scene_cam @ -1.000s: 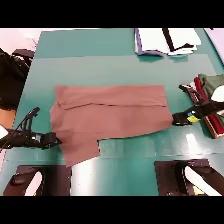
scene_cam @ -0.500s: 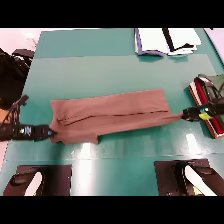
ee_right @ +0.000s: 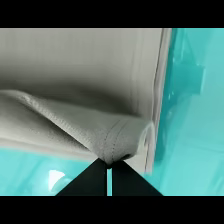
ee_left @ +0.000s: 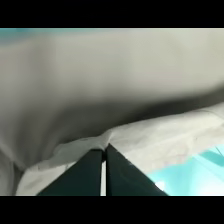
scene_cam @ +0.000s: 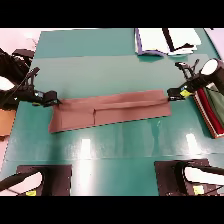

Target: Fold the shirts.

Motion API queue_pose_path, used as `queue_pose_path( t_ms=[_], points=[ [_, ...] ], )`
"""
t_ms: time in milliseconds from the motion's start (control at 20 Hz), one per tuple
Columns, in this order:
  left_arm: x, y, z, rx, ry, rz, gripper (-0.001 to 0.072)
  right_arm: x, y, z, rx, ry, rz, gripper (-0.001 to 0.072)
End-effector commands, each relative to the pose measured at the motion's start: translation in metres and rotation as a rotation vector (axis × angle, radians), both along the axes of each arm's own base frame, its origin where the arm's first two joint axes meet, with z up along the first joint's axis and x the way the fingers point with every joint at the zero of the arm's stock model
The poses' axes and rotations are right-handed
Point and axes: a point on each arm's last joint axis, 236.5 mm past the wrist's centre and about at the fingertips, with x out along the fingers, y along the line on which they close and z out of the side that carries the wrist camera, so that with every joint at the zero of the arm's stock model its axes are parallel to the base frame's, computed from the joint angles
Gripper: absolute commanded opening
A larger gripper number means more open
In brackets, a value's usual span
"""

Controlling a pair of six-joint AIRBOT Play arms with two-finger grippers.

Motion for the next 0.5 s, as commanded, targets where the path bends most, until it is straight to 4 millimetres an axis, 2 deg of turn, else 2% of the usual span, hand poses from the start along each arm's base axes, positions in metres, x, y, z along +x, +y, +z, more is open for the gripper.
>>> queue_pose_path(
  t_ms=[0,100,150,200,250,300,350,400,450],
  points=[
    [0.034,0.006,-0.017,0.008,-0.007,0.017,0.0028,0.030,0.010,-0.010,0.064,0.005,-0.023,0.0014],
    [0.037,0.006,-0.016,0.008,-0.017,0.025,0.0030,0.042,0.012,-0.010,0.080,-0.011,-0.024,0.0017],
    [0.037,0.006,-0.015,0.003,-0.018,0.026,0.0134,0.048,0.012,-0.009,0.079,-0.027,-0.027,0.0018],
    [0.038,0.005,-0.013,0.001,-0.020,0.026,0.0420,0.055,0.012,-0.005,0.083,-0.055,-0.019,0.0068],
    [0.038,0.004,-0.010,-0.002,-0.017,0.025,0.0472,0.063,0.010,0.000,0.089,-0.091,-0.016,0.0218],
    [0.039,0.003,-0.004,-0.006,-0.020,0.016,0.0471,0.067,0.005,0.005,0.093,-0.106,-0.029,0.0347],
    [0.039,0.001,0.002,-0.013,-0.018,0.004,0.0470,0.067,0.003,0.009,0.104,-0.109,-0.023,0.0405],
    [0.036,-0.003,0.008,-0.025,-0.007,-0.015,0.0416,0.062,-0.002,0.010,0.126,-0.100,-0.020,0.0408],
    [0.030,-0.009,0.012,-0.049,0.014,-0.034,0.0206,0.053,-0.008,0.008,0.149,-0.078,-0.026,0.0408]
  ],
)
